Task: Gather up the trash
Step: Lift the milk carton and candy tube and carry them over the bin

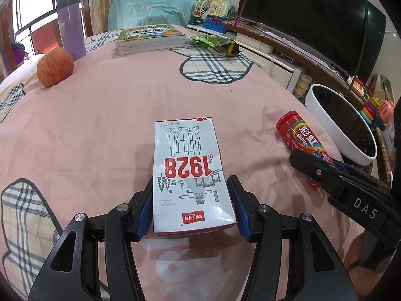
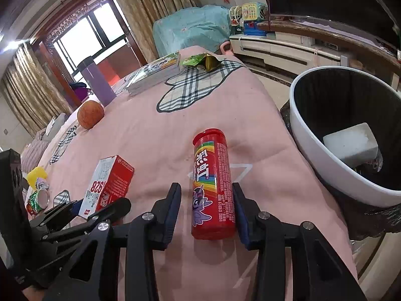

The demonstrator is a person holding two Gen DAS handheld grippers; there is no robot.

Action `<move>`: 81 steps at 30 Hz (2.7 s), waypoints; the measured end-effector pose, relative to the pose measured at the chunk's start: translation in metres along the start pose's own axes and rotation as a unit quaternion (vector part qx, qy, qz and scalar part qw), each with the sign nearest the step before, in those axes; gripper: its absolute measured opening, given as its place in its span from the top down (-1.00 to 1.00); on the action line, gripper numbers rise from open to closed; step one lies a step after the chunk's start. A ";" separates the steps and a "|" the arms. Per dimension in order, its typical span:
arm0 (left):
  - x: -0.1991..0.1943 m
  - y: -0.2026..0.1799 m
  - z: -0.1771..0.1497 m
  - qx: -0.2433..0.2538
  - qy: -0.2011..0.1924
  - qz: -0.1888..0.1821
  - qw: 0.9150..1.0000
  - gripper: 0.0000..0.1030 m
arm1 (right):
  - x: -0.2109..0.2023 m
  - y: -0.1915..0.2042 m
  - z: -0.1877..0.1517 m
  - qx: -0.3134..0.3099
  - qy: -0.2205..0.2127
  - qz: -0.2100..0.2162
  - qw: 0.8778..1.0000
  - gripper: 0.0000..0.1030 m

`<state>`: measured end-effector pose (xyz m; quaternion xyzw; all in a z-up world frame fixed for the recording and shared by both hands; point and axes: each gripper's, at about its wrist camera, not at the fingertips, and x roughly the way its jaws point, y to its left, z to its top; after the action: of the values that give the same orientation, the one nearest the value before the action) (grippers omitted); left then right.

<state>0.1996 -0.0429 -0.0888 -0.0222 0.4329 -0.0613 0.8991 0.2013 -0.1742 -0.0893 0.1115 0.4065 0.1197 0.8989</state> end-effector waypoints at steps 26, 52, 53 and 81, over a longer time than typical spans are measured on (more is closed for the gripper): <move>-0.032 -0.038 0.005 0.034 -0.021 -0.029 0.999 0.05 | -0.053 -0.011 0.001 0.003 -0.054 -0.008 0.998 0.41; -0.038 -0.108 0.019 0.095 -0.021 -0.076 0.992 0.05 | -0.099 -0.070 -0.009 0.068 -0.090 -0.031 0.993 0.41; -0.038 -0.109 0.019 0.096 -0.021 -0.077 0.992 0.05 | -0.100 -0.071 -0.009 0.069 -0.091 -0.031 0.993 0.41; -0.038 -0.152 0.032 0.125 -0.025 -0.111 0.986 0.05 | -0.116 -0.092 -0.012 0.092 -0.104 -0.045 0.989 0.41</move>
<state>0.1878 -0.1890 -0.0252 0.0409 0.3941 -0.2133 0.8930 0.1295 -0.2959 -0.0431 0.1872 0.3251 0.0286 0.9265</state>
